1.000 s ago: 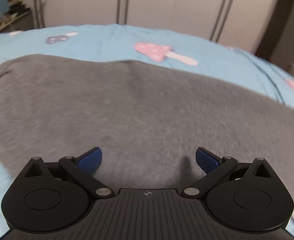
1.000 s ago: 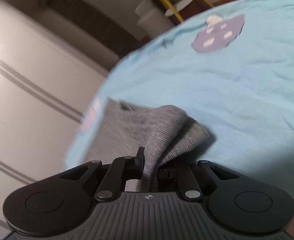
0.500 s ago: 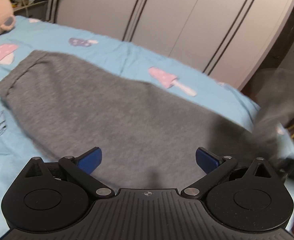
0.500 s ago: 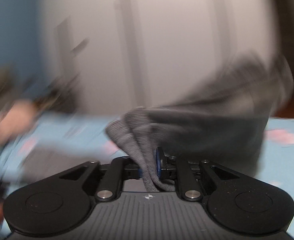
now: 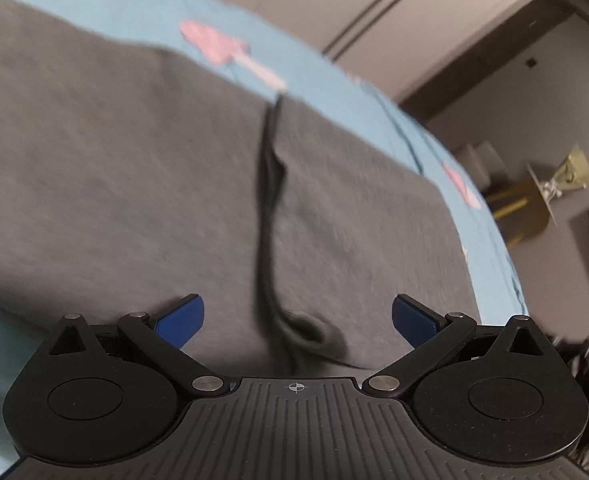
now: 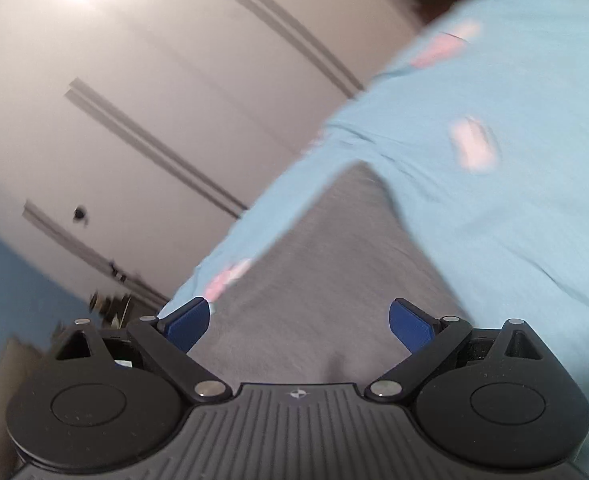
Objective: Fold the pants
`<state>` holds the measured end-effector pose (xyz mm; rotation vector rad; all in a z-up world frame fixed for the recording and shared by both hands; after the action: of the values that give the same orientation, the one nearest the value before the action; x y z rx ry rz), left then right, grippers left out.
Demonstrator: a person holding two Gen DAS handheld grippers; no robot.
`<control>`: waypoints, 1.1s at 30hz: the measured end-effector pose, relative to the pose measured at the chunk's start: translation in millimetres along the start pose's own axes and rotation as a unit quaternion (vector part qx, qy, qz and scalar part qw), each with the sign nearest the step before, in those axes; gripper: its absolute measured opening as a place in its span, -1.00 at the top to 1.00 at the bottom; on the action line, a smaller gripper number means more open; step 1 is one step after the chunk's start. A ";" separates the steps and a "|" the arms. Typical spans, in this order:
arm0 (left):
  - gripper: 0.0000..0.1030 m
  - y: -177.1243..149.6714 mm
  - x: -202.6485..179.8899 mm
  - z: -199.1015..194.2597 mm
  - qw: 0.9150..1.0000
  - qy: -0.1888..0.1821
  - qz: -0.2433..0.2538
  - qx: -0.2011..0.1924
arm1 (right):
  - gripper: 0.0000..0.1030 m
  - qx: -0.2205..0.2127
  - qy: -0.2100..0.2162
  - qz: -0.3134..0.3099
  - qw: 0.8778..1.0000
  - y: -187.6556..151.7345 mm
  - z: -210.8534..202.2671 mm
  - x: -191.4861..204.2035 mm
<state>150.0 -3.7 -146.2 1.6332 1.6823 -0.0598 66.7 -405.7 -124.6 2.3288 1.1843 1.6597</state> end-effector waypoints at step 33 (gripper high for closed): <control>-0.62 5.9 -30.8 51.0 0.995 0.090 0.009 0.031 | 0.32 -0.005 0.008 0.139 0.990 -27.5 21.3 -45.2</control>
<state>175.9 -55.2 -162.4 1.7435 1.8172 0.0456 63.1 -405.4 -181.5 2.5771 0.8832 1.7615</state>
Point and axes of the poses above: each gripper's, at about its wrist camera, not at the fingertips, and z roughly the way its jaws point, x to its left, y to its top, the point moved 9 cm from there along z, roughly the way its jaws point, and after that the axes turned 6 degrees about z, right-handed, at the moved point
